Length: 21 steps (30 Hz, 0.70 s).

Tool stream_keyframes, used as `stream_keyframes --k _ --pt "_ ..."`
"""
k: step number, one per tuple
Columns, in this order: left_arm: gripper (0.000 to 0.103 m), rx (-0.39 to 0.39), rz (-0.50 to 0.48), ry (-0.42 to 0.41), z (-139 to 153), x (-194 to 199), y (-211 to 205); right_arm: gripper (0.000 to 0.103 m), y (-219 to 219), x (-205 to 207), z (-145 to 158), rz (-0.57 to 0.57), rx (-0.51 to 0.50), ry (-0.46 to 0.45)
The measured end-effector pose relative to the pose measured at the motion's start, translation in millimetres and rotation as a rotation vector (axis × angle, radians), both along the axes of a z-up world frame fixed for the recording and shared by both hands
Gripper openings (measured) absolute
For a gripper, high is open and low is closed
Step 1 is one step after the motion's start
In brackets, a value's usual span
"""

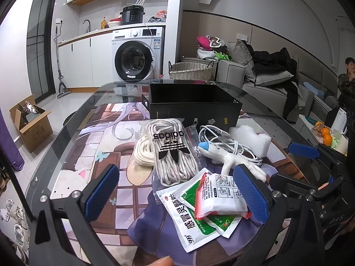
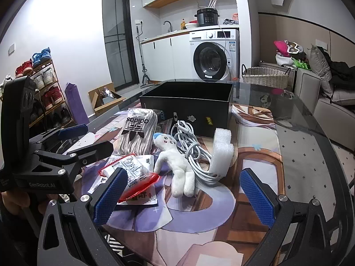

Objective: Organize soft objects

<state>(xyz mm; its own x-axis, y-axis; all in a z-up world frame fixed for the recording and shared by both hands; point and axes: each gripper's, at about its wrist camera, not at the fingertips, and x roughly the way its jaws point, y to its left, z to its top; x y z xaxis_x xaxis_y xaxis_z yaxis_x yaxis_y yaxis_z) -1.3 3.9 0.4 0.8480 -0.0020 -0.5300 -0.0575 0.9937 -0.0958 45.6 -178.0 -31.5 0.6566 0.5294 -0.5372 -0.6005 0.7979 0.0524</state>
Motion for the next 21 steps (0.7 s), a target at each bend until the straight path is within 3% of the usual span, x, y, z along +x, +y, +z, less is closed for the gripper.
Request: stream_keyframes --k 21 --pt "0.103 0.001 0.002 0.006 -4.3 4.3 -2.2 0.103 -0.5 -0.3 2.8 -0.007 -0.005 0.003"
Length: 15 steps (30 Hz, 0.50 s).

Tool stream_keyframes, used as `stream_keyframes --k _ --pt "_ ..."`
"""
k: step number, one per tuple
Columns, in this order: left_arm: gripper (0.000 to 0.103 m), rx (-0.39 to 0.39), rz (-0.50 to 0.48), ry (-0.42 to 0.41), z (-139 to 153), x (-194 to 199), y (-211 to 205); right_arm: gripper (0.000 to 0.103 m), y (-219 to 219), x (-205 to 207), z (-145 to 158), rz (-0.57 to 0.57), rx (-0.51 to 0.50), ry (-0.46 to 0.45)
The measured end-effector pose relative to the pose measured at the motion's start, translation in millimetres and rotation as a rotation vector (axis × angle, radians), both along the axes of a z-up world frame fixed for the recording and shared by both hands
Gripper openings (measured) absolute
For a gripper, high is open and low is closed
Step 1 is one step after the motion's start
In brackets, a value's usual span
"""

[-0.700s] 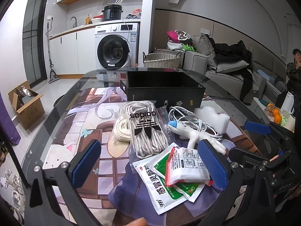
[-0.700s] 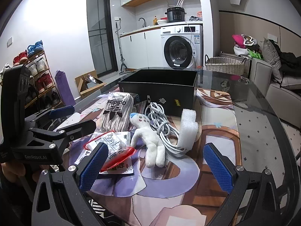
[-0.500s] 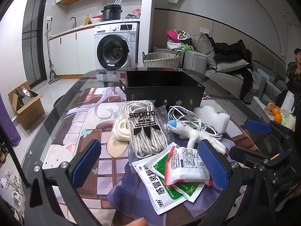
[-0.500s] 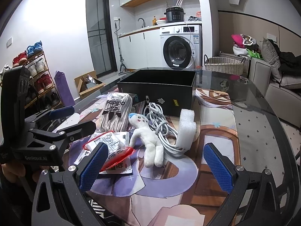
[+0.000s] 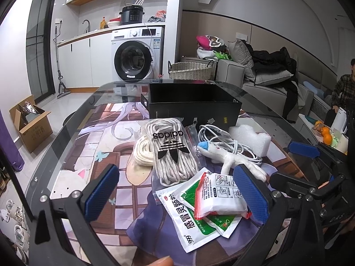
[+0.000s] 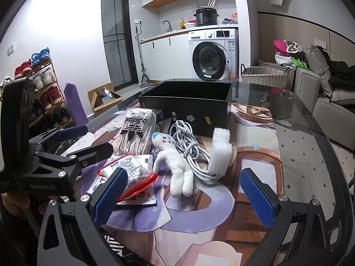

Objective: Organize soft objects

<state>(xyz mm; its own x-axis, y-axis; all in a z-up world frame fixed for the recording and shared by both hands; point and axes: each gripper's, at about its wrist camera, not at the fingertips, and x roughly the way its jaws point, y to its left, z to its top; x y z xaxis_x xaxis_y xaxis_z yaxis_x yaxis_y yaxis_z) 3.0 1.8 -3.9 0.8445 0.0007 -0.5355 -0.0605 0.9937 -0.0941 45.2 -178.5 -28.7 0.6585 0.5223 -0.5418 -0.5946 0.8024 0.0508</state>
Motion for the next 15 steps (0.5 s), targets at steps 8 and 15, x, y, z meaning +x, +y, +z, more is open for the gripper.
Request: stream_keyframes --k 8,15 --pt "0.103 -0.001 0.0 0.003 -1.1 0.3 0.0 0.103 -0.9 0.8 -0.2 -0.003 0.001 0.004" --pt "0.103 0.0 -0.001 0.003 -1.6 0.4 -0.1 0.103 -2.9 1.6 0.9 -0.011 0.006 0.004"
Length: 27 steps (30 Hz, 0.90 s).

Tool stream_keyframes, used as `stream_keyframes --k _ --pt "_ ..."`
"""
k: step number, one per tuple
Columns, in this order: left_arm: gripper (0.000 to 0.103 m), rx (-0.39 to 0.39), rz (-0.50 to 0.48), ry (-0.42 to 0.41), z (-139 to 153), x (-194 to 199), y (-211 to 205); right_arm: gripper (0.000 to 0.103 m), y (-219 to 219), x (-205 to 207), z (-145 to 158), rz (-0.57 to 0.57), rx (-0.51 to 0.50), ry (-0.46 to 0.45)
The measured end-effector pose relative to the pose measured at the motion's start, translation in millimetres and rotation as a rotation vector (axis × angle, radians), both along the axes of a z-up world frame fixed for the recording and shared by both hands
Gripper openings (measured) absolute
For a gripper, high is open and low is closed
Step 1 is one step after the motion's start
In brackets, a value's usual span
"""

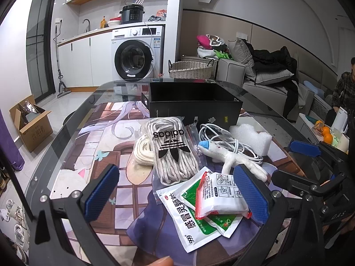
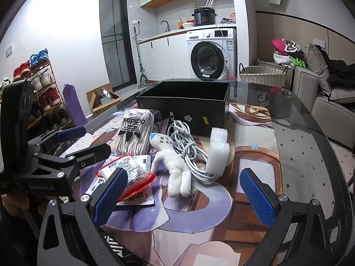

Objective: Organize soft objects

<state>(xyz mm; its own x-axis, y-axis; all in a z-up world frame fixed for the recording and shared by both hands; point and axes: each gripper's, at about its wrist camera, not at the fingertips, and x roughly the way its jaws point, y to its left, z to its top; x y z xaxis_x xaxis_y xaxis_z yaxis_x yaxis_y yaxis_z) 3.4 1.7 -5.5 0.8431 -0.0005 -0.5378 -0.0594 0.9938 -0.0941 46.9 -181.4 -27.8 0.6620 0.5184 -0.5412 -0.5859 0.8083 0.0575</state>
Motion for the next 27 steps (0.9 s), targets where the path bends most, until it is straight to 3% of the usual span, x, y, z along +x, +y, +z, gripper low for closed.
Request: stream_keyframes --k 27 --pt "0.103 0.021 0.011 0.001 2 5 1 0.103 -4 12 7 -0.005 0.02 0.018"
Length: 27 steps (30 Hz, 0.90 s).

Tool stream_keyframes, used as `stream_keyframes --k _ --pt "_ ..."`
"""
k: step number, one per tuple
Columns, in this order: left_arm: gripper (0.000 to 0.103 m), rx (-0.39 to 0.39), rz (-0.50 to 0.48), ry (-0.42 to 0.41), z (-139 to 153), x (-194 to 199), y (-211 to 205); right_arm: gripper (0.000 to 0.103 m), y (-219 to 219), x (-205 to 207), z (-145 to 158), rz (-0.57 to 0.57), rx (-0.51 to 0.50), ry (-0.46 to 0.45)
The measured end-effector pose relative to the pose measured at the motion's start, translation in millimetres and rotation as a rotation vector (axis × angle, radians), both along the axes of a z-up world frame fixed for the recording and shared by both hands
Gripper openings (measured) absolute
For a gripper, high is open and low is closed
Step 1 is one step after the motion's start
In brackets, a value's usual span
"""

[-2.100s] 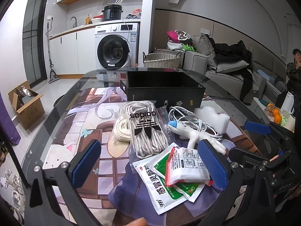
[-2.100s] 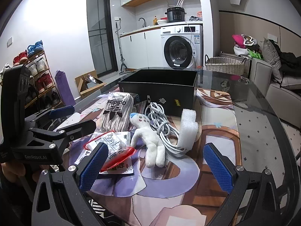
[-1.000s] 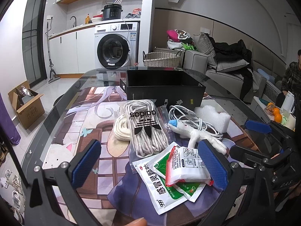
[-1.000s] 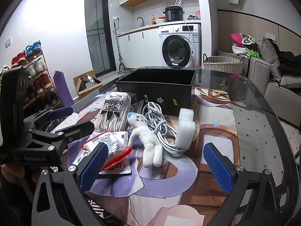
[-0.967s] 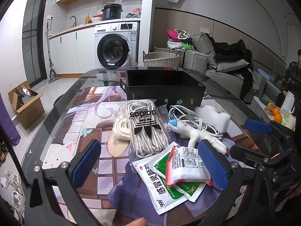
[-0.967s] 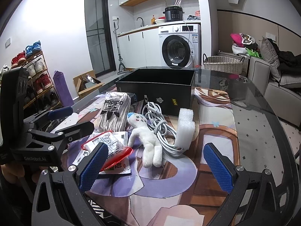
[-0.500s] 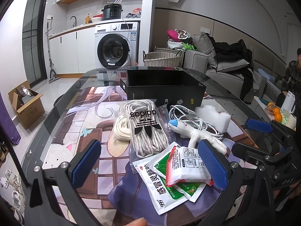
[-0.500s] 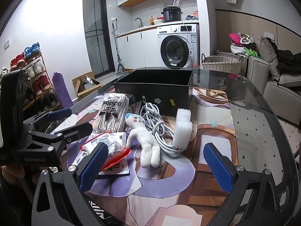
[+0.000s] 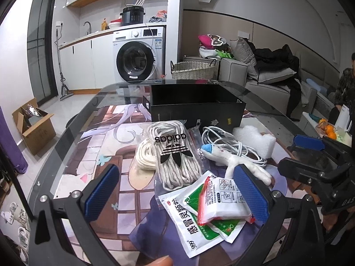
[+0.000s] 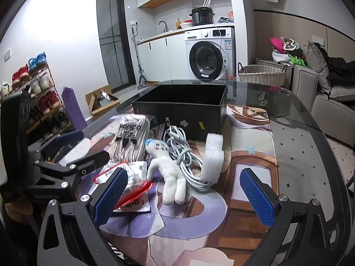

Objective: Organize soft objects

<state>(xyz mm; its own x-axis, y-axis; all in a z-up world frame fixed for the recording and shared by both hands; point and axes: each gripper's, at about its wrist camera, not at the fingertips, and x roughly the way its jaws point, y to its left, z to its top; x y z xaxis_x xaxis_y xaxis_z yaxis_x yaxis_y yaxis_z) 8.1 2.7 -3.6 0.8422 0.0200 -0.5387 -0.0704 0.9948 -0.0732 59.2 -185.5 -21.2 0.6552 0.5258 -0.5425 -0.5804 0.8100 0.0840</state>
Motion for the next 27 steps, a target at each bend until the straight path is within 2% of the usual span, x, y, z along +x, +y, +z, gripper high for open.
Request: stream_keyframes --k 4,9,12,18,27 --pt "0.103 0.004 0.0 0.008 1 3 1 0.103 -1 5 2 0.012 0.022 0.024" --pt "0.103 0.0 -0.005 0.028 4 11 3 0.103 2 9 1 0.007 -0.004 0.026" --pt "0.103 0.023 0.005 0.038 6 19 5 0.103 2 14 1 -0.003 -0.016 0.031" --pt "0.103 0.041 0.015 0.05 9 38 10 0.103 0 31 0 -0.021 -0.009 0.086" --pt "0.103 0.007 0.056 0.132 -4 67 22 0.085 10 63 -8 -0.044 -0.084 0.124"
